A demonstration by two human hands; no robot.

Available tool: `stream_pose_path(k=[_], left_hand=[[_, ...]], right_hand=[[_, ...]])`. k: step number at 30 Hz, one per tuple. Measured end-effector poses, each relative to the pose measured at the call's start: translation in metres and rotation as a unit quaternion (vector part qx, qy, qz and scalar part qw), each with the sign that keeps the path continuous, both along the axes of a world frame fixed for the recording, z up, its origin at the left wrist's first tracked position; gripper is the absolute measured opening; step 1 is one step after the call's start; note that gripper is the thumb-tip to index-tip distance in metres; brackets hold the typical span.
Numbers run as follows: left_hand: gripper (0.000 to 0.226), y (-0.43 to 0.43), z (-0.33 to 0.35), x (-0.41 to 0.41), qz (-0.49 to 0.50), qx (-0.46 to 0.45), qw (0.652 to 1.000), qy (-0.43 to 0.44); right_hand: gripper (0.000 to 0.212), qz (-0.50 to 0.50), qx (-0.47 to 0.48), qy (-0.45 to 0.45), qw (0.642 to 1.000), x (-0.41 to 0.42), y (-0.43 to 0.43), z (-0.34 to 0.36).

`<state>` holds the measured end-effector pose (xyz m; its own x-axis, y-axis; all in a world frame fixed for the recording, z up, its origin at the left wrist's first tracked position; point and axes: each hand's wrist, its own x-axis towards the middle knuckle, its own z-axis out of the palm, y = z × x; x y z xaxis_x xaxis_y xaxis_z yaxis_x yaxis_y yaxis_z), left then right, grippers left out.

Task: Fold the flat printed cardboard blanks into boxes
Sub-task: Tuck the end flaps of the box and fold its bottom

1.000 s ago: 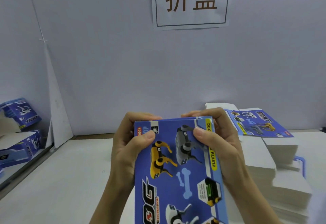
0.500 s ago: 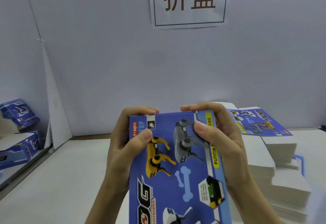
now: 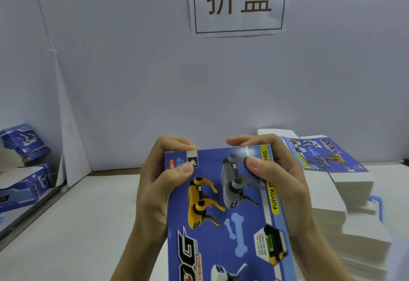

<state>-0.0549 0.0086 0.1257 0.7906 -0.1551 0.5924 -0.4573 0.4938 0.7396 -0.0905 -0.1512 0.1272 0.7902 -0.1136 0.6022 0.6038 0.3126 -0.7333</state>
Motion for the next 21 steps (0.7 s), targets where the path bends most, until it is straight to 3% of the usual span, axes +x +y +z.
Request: stream_pose_path(k=[3,9,15,21], left_hand=[[0.020,-0.003,0.002,-0.002,-0.005,-0.018,1.000,-0.015],[0.017,-0.005,0.001,-0.002,0.021,-0.038,0.999,0.004],[0.016,-0.007,-0.001,-0.001,0.004,-0.050,0.998,-0.025],[0.018,0.004,-0.002,0.005,-0.009,-0.011,0.999,-0.041]], right_hand=[[0.023,-0.022,-0.017,-0.019,0.999,-0.001,-0.001,0.003],[0.013,-0.017,0.011,-0.013,1.000,0.000,-0.003,0.001],[0.017,-0.032,-0.006,-0.033,0.999,-0.001,-0.005,0.003],[0.018,-0.033,-0.006,-0.038,0.999,0.002,0.000,-0.001]])
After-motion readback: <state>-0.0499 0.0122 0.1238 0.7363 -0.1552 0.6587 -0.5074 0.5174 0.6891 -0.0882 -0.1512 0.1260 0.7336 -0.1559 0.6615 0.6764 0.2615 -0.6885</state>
